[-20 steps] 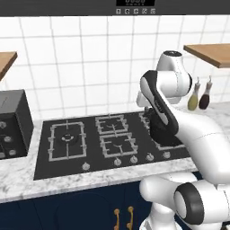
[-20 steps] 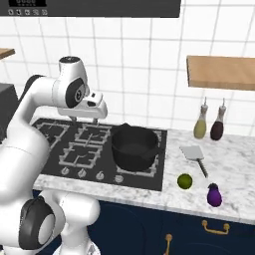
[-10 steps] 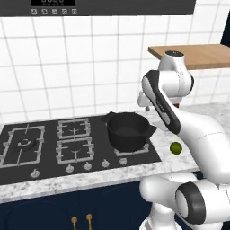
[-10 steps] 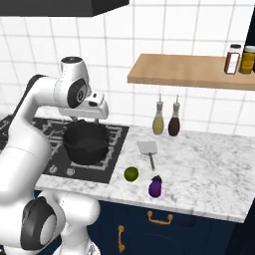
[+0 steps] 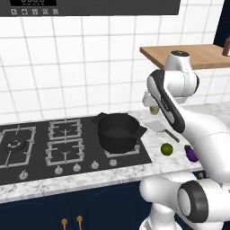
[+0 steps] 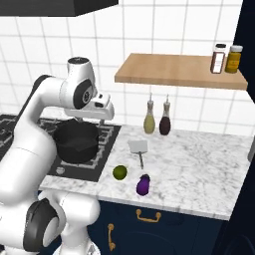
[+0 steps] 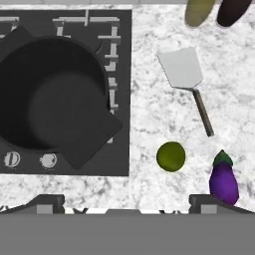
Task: Put the eggplant and lime in the pot. Retrieve the spatula and lightly stir the vegetables in the pot.
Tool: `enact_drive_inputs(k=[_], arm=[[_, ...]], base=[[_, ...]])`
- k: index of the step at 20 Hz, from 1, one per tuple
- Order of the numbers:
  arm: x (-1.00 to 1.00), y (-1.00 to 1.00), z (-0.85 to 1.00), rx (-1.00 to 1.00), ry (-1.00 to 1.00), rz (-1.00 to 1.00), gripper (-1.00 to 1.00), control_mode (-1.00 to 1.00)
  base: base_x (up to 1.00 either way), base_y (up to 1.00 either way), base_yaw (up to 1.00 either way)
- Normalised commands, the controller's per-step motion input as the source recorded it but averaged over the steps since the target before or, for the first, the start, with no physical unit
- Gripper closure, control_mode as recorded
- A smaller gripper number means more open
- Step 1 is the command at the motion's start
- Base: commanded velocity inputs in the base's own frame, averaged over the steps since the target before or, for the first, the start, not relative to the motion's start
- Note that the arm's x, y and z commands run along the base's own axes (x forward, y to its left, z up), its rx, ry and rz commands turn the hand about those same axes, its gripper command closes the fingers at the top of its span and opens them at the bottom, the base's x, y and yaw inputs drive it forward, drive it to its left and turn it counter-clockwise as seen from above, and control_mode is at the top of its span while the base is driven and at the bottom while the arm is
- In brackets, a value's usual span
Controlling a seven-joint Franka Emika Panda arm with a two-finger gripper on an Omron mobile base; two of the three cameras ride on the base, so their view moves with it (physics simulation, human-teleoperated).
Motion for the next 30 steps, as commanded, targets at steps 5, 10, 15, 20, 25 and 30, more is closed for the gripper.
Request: enact_drive_inputs(k=[5,10,15,20,25,30], arm=[[-0.2,-0.81,-0.47,0.0,0.0,0.0,-1.0,-1.0],[-0.37,-0.89,-0.68,0.0,0.04,0.0,-1.0,-1.0],[-0.24,-0.91,-0.73,0.0,0.08,0.0,-1.0,-1.0],[-0.02,-0.68,-0.72,0.0,0.1,0.0,-1.0,-1.0],[0.0,-0.27,-0.69,0.0,0.07,0.0,-1.0,-1.0],[0.0,0.0,-0.56,-0.01,0.0,0.0,-1.0,-1.0]], base=[[0.0,0.0,0.0],[0.0,0.0,0.0],[0.0,0.0,0.0],[0.0,0.0,0.0],[0.0,0.0,0.0],[0.0,0.0,0.0]])
